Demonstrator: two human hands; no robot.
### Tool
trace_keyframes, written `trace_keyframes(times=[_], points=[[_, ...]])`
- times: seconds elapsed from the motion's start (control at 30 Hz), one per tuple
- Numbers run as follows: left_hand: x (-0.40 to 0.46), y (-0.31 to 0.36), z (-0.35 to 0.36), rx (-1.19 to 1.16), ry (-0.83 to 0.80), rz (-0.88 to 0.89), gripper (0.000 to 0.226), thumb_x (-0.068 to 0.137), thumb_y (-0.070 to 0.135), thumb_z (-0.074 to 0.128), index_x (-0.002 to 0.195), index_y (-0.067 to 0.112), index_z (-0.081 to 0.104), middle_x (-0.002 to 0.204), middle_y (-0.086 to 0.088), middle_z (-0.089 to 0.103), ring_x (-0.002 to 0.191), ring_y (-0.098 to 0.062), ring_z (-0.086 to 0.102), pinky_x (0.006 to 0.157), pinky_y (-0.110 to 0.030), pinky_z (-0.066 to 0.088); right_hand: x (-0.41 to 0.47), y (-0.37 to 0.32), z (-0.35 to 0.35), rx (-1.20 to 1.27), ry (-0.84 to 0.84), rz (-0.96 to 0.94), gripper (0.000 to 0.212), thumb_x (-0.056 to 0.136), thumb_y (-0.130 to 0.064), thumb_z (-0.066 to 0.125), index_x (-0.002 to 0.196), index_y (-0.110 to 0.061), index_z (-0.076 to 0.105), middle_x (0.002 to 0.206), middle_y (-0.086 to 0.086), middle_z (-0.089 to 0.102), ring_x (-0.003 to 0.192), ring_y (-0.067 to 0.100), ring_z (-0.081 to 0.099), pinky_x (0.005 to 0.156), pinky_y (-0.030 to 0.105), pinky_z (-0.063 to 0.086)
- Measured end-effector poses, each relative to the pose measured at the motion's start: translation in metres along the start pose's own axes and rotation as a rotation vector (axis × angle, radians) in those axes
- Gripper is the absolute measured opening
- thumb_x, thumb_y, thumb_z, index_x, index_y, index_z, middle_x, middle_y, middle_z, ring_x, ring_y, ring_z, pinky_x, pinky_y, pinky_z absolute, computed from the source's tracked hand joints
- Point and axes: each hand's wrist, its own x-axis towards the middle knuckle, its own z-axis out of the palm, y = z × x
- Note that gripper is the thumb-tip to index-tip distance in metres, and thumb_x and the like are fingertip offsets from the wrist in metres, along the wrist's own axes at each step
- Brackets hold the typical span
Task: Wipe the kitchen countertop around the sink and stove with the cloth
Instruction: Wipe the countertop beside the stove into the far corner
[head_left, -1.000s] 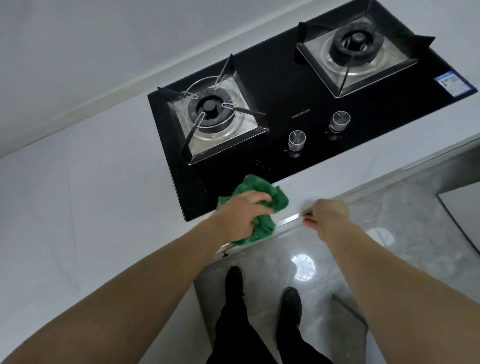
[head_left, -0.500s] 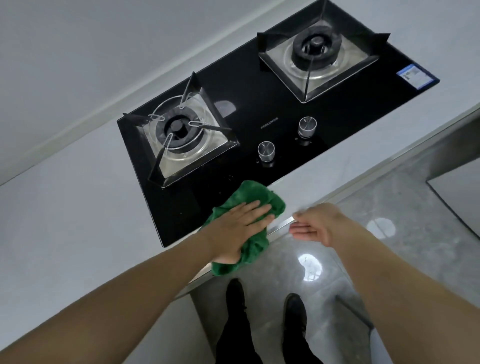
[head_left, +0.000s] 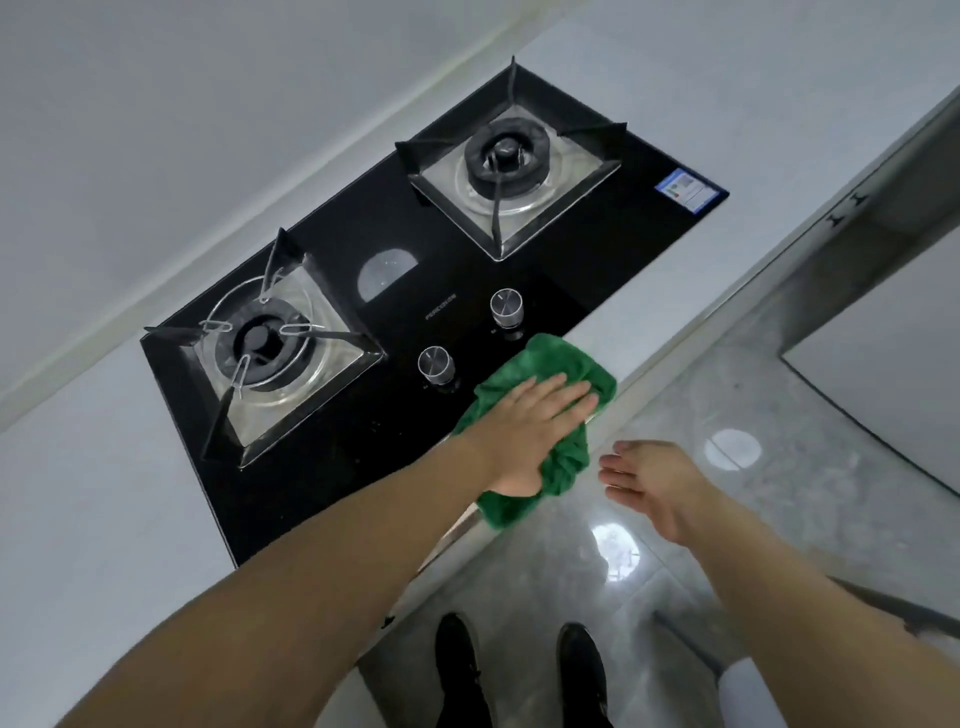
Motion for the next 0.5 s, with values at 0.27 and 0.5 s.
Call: trace_keyframes(times=[0.27,0.5], points=[[0.011,0.002,0.000,-0.032,0.041,-0.033,0.110,0.077,0.012,0.065,0.155,0.027,-0.010,0.162,0.009,-0.017,0.148,-0.016,-0.019,0.121,-0.043,-0.006,0.012,-0.015,-0.031,0.063,0.006,0.019,0.041,0.093,-0.010,0.048,0.132,0.001,0.046,0.137,0.024,0.049,0.125,0.038,0.050,0.098,0.046,0.044],[0.028,-0.003,-0.012,-0.041,-0.065,-0.038,0.115,0.078,0.019,0.065,0.150,0.034,-0.022,0.159,0.011,-0.025,0.144,-0.014,-0.030,0.120,-0.042,-0.013,0.037,-0.067,-0.054,0.201,0.013,0.037,0.041,0.095,-0.008,0.046,0.134,0.002,0.045,0.127,0.022,0.054,0.088,0.024,0.053,0.080,0.037,0.045]])
